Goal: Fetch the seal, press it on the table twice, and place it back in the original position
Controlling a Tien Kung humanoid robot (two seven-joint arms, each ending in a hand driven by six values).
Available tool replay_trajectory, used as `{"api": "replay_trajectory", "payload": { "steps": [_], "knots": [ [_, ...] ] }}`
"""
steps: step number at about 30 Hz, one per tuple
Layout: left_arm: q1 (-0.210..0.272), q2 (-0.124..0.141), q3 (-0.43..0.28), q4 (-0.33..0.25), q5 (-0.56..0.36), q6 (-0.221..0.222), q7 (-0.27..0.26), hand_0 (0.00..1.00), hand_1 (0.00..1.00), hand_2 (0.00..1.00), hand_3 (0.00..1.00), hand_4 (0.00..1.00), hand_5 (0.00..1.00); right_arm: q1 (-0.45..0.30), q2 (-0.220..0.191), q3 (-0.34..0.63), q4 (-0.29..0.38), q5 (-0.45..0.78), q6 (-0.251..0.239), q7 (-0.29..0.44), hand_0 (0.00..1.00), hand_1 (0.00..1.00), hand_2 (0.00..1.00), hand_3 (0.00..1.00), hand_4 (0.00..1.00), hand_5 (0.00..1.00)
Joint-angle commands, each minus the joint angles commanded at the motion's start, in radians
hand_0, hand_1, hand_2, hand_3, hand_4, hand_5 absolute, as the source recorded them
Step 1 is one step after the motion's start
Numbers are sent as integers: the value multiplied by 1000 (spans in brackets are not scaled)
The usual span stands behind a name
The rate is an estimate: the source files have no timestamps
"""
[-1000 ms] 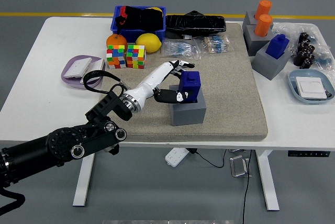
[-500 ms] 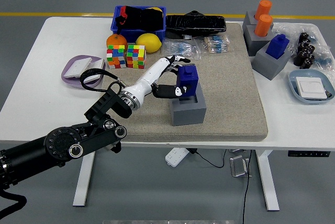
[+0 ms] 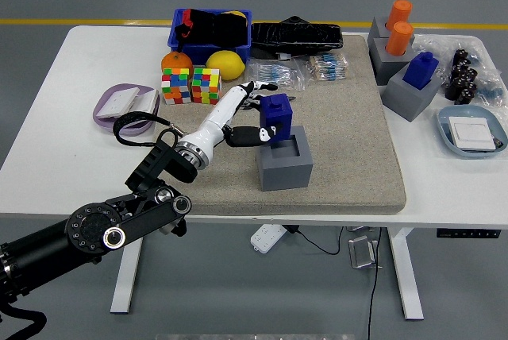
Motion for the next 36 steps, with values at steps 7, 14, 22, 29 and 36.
{"api": "replay_trajectory", "payload": {
  "steps": [7, 14, 22, 29, 36],
  "knots": [
    [18, 10, 3, -30, 12, -3, 9, 811, 549, 462, 817, 584, 2, -1, -2, 0, 0, -3, -1, 0, 884, 746, 731, 738, 841, 522],
    [26, 3, 17, 2, 25, 2, -1, 811, 549, 460, 819, 589, 2, 3, 0, -11, 0, -1, 0, 1, 885, 746, 732, 738, 842, 521],
    [24, -5, 37, 15, 0, 3, -15, 813, 550, 461, 822, 596, 2, 3, -4, -18, 0, -3, 0, 0, 885, 746, 732, 738, 841, 522],
    [20, -13, 45, -4, -8, 0, -15, 812, 546, 460, 822, 593, 2, 1, -5, -21, 0, -2, 0, 0, 885, 746, 732, 738, 841, 521],
    [13, -23, 52, 7, -13, 3, -20, 812, 546, 459, 822, 592, 2, 1, -5, -26, 0, 1, 1, 1, 884, 746, 732, 738, 841, 521]
  ]
}}
